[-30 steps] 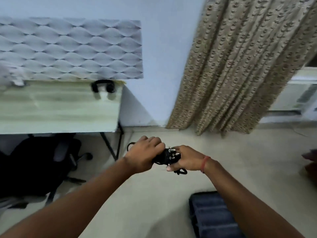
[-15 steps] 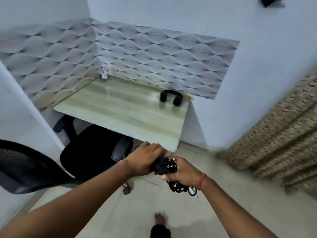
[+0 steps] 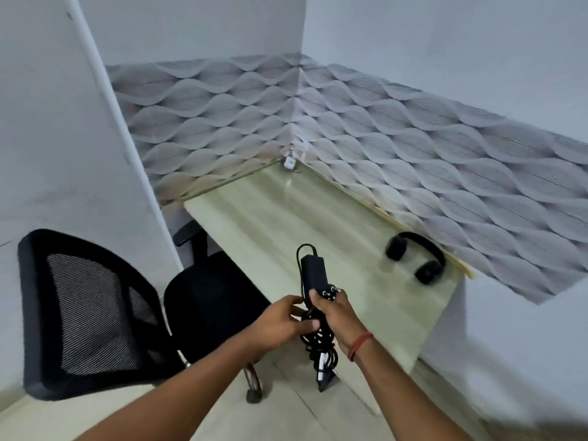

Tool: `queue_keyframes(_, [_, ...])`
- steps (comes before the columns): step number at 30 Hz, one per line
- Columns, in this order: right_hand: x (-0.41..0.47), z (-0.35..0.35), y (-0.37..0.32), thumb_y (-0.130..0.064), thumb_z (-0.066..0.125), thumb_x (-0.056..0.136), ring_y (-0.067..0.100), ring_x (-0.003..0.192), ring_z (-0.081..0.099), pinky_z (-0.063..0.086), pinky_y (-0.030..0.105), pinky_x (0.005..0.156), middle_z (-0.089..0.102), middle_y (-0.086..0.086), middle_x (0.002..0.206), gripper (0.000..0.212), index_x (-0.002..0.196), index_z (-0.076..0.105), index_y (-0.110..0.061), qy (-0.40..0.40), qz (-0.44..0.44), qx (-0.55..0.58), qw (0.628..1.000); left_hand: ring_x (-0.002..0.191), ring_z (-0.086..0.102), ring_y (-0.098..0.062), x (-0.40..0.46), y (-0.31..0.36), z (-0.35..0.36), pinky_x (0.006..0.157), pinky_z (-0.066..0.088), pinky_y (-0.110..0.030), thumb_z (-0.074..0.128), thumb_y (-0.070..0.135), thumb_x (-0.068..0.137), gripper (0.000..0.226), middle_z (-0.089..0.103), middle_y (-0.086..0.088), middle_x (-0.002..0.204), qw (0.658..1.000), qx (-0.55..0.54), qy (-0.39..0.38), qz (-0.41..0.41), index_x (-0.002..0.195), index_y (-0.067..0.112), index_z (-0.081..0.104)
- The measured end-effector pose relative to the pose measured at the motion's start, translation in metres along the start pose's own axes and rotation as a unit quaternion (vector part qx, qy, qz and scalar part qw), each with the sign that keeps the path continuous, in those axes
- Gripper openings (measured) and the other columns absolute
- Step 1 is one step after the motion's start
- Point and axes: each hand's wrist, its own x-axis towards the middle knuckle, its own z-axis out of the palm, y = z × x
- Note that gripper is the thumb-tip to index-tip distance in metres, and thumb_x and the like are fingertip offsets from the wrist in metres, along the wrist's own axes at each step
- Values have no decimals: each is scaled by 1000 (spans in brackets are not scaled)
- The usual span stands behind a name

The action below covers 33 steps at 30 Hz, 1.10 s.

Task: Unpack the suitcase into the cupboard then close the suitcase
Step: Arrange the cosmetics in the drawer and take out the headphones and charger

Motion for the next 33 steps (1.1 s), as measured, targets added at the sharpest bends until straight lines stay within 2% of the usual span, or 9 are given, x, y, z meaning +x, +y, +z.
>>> queue_keyframes(4, [53,34,-22,-31,71,79,39,93,67,55,53,86,65,26,102,53,114,53,5,-58,37,83,994,95,68,-29,29,8,-46,73,57,-45,70,42,80,66,63,-21,117,996,-78,38,4,133,10,48])
queue_keyframes(7, [85,63,-39,-32,67,75,38,93,62,49,55,90,61,25,98,47,106,60,2,-104,40,114,987,91,66,-29,52,6,-88,72,58,-44,54,24,98,35,61,-27,113,996,-37,77,4,129,6,51])
queue_keyframes(11, [121,98,-56,-40,60,86,32,89,66,52,47,85,67,24,98,45,101,67,2,-148,14,71,986,84,66,-30,80,5,-144,61,57,-31,48,16,100,20,65,-22,95,993,22,113,-3,111,5,61])
queue_keyframes(15, [169,117,-68,-45,42,98,26,97,68,55,39,76,71,14,109,47,113,70,-11,-171,45,30,984,67,51,-13,111,11,-187,65,44,-28,46,16,100,22,55,0,72,985,87,149,-15,83,11,59])
queue_keyframes(18, [215,132,-72,-37,50,98,28,97,69,56,42,78,73,12,106,37,117,66,-10,-145,53,4,988,70,52,-11,142,12,-212,66,46,-27,46,15,100,19,58,-2,77,982,84,165,-27,91,7,61])
queue_keyframes(22, [292,152,-81,-10,54,96,26,86,66,53,36,70,72,12,97,24,116,63,-1,-126,106,30,986,68,54,-19,195,14,-246,61,54,-33,47,14,100,22,54,-7,75,970,-15,233,-72,93,-1,60])
queue_keyframes(26, [363,176,-93,3,55,91,25,78,66,55,34,64,71,14,91,19,106,67,2,-152,144,43,977,63,51,-17,249,15,-284,58,47,-26,53,16,98,19,57,-8,74,940,-80,300,-142,87,7,67])
queue_keyframes(30, [415,207,-96,4,60,86,29,81,66,55,43,78,72,15,92,19,104,67,0,-163,181,49,969,68,55,-21,294,1,-321,67,49,-31,60,17,92,14,60,-7,73,900,-133,367,-194,92,10,73])
queue_keyframes(33, [456,227,-91,7,60,85,31,79,66,57,41,68,71,18,93,20,104,66,3,-164,211,54,962,83,65,-24,322,-5,-347,80,53,-32,66,19,88,16,70,-9,86,875,-132,422,-196,97,11,76])
